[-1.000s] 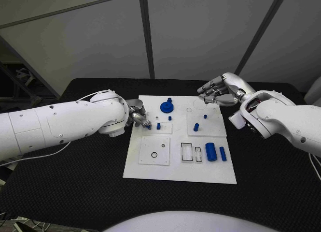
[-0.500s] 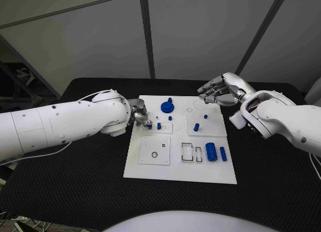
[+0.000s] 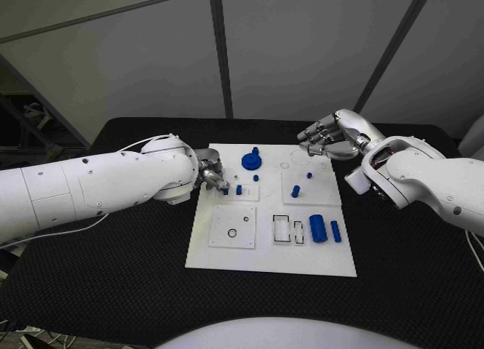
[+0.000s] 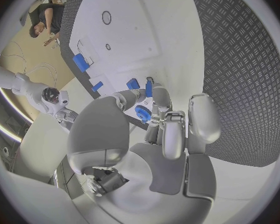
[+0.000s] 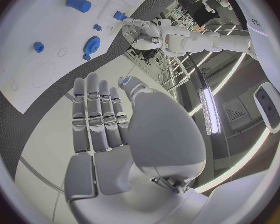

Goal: Assemble the parts on the task board

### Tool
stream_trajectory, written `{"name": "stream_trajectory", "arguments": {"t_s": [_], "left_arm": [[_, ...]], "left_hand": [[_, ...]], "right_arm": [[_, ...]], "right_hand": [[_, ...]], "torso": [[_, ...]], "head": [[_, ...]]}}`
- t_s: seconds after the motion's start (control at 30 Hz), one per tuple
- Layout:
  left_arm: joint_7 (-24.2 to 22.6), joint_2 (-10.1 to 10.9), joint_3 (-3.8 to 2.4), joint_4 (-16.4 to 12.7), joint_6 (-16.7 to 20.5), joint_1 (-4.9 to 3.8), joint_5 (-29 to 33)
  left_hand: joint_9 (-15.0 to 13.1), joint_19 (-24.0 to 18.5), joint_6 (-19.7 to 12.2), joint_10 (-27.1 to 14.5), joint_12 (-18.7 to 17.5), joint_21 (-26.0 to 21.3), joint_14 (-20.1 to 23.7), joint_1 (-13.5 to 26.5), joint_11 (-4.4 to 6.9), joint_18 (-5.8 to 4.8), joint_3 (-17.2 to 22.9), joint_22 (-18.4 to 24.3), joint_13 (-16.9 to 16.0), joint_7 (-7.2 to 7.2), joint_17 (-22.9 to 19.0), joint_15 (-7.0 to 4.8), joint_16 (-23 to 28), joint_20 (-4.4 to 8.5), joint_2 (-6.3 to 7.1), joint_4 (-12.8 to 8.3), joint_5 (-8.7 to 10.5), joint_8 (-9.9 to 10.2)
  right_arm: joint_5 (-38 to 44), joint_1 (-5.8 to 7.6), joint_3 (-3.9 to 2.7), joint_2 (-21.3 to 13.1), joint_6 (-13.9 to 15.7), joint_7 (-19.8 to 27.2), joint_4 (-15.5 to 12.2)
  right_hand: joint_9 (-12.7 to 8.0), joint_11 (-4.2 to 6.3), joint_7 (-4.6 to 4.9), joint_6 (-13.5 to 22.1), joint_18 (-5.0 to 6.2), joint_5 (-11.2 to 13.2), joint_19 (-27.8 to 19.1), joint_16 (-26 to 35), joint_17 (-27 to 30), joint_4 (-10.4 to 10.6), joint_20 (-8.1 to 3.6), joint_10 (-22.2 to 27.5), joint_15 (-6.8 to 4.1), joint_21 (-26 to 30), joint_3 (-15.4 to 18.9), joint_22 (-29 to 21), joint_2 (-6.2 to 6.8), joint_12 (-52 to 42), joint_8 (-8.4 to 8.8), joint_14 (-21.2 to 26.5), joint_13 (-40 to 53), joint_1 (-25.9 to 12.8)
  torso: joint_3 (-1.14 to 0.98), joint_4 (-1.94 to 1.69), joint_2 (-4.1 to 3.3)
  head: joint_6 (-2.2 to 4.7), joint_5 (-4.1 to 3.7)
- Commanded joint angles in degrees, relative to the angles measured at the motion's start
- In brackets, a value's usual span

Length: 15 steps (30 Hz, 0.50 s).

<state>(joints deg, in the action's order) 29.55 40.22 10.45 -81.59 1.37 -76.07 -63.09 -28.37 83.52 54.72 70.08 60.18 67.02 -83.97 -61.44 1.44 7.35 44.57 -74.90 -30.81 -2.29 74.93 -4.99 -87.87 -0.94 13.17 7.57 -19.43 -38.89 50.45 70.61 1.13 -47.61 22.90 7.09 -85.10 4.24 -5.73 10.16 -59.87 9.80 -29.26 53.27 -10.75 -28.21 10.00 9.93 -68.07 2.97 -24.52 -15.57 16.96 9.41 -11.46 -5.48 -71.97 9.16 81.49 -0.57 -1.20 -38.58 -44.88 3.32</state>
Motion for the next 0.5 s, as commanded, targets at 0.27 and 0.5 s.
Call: {"name": "stream_trajectory", "arguments": {"t_s": [0.27, 0.5], "left_arm": [[0.60, -0.20, -0.01, -0.27, -2.94, -0.07, -1.68], [0.67, -0.13, -0.01, -0.46, -4.32, -0.07, -2.25]], "left_hand": [[0.10, 0.51, 0.35, 1.04, 0.17, 0.22, -4.88, -0.07, 0.75, -2.93, 9.81, -8.75, 0.02, 0.12, 10.65, -0.33, -0.25, -0.08, -0.59, -10.09, -0.33, -0.37], [0.11, 0.56, 0.35, 1.09, 0.23, 0.41, -4.88, -0.05, 0.76, -2.97, 9.81, -8.81, -0.08, 0.12, 10.65, -0.33, -0.25, -0.07, -0.60, -10.11, -0.34, -0.38]], "right_arm": [[0.14, 0.10, -0.03, -0.05, 0.07, 0.28, -0.18], [0.14, 0.10, -0.03, -0.08, 0.00, 0.26, -0.20]], "right_hand": [[0.07, -0.25, 0.01, -0.04, 0.61, -0.17, 0.17, 0.23, -0.07, -0.09, 0.08, -0.27, 0.10, 0.38, -0.39, -0.10, 0.02, 0.37, 0.15, -0.22, -0.07, -0.13], [0.07, -0.25, 0.01, -0.04, 0.61, -0.17, 0.17, 0.23, -0.07, -0.09, 0.08, -0.27, 0.10, 0.38, -0.39, -0.10, 0.02, 0.37, 0.15, -0.22, -0.07, -0.13]], "torso": [[0.01, -0.05, 0.02], [0.01, -0.03, 0.05]], "head": [[-0.28, -0.01], [-0.33, 0.08]]}}
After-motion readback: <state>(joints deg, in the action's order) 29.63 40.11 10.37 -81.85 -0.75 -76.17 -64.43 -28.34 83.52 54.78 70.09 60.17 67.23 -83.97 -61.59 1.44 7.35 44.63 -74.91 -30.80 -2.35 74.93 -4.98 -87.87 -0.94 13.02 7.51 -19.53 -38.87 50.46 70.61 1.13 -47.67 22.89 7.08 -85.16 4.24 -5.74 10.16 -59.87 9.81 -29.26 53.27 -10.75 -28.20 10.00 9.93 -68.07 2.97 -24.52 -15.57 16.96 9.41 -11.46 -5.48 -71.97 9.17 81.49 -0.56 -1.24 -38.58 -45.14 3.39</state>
